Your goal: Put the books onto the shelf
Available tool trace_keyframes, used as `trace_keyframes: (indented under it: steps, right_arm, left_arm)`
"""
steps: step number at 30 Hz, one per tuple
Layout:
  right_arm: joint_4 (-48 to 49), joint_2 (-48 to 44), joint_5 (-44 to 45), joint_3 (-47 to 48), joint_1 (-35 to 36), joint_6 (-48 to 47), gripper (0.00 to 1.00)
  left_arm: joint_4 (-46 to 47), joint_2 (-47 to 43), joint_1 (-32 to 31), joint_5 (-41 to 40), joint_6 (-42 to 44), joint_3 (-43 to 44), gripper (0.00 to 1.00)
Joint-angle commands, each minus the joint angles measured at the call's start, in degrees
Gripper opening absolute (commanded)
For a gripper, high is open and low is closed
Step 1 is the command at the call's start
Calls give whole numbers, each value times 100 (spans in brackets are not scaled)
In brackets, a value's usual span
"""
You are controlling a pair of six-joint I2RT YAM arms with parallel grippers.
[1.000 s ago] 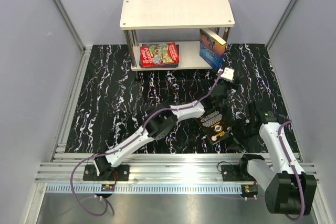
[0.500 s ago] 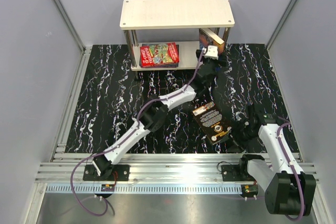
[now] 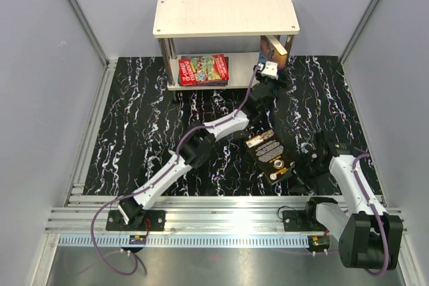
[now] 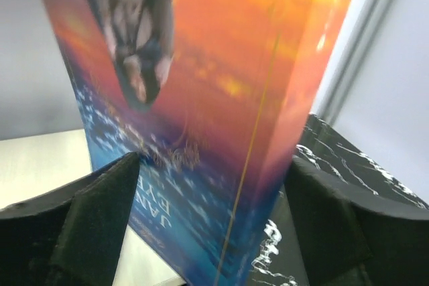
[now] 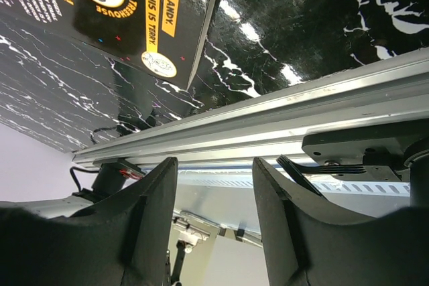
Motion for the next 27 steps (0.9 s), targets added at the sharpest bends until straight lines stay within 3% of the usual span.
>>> trace_keyframes:
  steps: [1,2,5,9,15,21,24,27]
  right_arm:
    - [100,57,-113,37,30,41,56]
    - [126,66,-113,37,30,50,56]
    - [170,101,-113,19,30,85,56]
    - [196,128,-121,1,30,68,56]
    - [249,198,-121,-7,30,50,56]
    - [319,251,-139,-34,30,24,56]
    - [328,277,-148,-25,30,-11,56]
    - [337,312,-156,-16,30,-55,56]
  left_arm:
    - [396,-4,15,517,56,171,68]
    - [395,-4,15,535,74,171,53]
    - [360,4,41,535,66,171,38]
    - [351,5,68,518,48,162,35]
    - [386,-48,50,509,-31,40,51]
    - [650,-338,-152,114,118,-566,55]
    - [729,-496,-231,-71,-30,-847,69]
    - [747,-593,-301,-282,-66,-1076,96]
